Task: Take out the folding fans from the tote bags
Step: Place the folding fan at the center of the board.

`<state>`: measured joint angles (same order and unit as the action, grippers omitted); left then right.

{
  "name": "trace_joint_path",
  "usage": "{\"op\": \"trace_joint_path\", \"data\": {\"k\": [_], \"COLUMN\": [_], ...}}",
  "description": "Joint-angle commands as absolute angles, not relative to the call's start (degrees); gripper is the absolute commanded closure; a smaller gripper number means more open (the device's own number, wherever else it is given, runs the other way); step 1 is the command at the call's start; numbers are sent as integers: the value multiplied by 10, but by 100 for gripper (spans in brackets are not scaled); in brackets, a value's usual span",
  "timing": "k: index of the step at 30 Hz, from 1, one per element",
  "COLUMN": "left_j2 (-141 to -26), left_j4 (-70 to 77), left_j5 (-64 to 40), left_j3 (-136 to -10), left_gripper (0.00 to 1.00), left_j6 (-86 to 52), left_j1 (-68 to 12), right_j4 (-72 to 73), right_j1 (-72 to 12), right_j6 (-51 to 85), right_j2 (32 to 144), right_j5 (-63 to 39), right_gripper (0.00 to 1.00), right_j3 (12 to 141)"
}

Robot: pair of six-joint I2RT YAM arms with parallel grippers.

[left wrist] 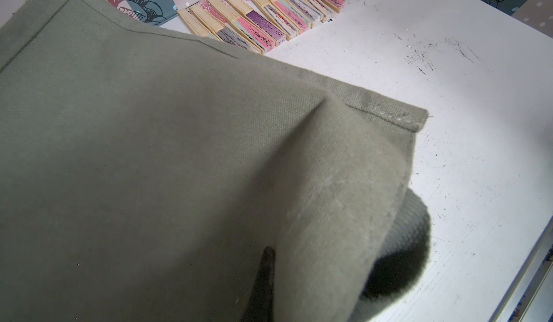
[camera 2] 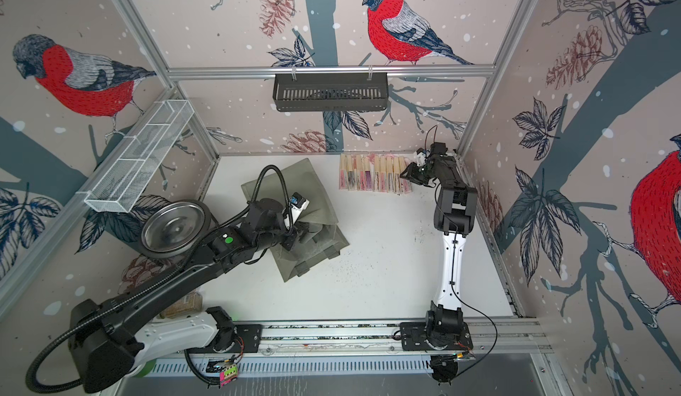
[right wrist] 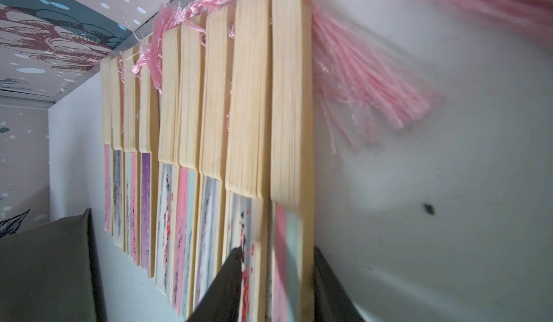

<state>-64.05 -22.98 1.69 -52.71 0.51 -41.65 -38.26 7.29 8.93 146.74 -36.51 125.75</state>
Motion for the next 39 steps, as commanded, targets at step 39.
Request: {"op": "trace_joint_path", "data": {"k": [39], "left_j2": [-639], "left_j4": [-219], "left_j5": [27], "left_j3": [-530], "left_gripper": [100], "left_j6": [10], "left_j1": [-416], "right_j4": [24], "right_j1": [-113], "right_j6": [403], "right_j2": [555], "right_j5": [-138], "right_gripper": [52], "right_j3": [340]}}
